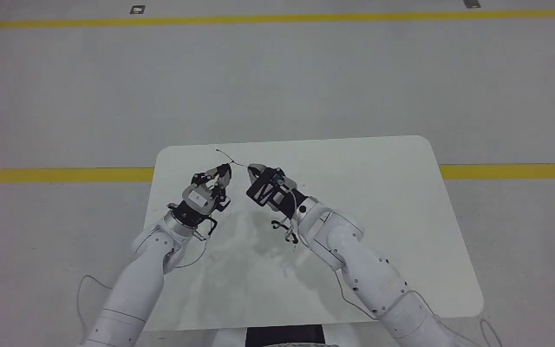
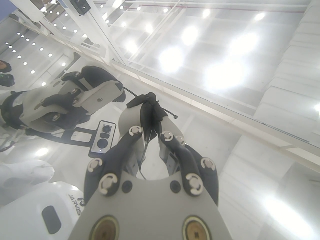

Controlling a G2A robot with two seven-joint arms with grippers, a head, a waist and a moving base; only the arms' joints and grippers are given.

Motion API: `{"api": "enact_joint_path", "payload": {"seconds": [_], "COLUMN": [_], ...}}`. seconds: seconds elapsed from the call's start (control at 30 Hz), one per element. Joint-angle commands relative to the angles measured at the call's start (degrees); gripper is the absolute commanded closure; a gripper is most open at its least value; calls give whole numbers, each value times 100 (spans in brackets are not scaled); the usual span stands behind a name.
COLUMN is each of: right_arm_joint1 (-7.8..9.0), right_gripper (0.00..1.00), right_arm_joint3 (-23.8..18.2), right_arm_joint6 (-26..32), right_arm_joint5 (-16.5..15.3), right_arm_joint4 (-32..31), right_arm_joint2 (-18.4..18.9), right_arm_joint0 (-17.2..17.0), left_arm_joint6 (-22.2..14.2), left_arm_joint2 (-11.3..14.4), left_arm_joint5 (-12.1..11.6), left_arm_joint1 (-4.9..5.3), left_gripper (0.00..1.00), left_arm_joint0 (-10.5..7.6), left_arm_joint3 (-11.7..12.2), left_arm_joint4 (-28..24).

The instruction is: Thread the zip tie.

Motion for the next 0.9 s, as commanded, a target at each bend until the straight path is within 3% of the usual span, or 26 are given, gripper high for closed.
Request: {"api": "enact_joint_path", "payload": {"seconds": [0.0, 0.87], "right_arm_joint1": [4, 52], "right_gripper": [100, 100], "right_arm_joint3": [-7, -83], "right_arm_joint6": [8, 92], "right_arm_joint5": [-7, 21], "right_arm_joint4": [-8, -76], "right_arm_joint2": [24, 358], "right_arm_joint0": [-16, -224], "left_arm_joint6": [0, 0], "left_arm_joint2": [0, 0], "left_arm_joint5": [0, 0], "left_arm_joint1": [0, 0], "left_gripper": [100, 100], "left_arm_joint0": [0, 0], "left_arm_joint3": [0, 0], "left_arm_joint4": [0, 0]}}
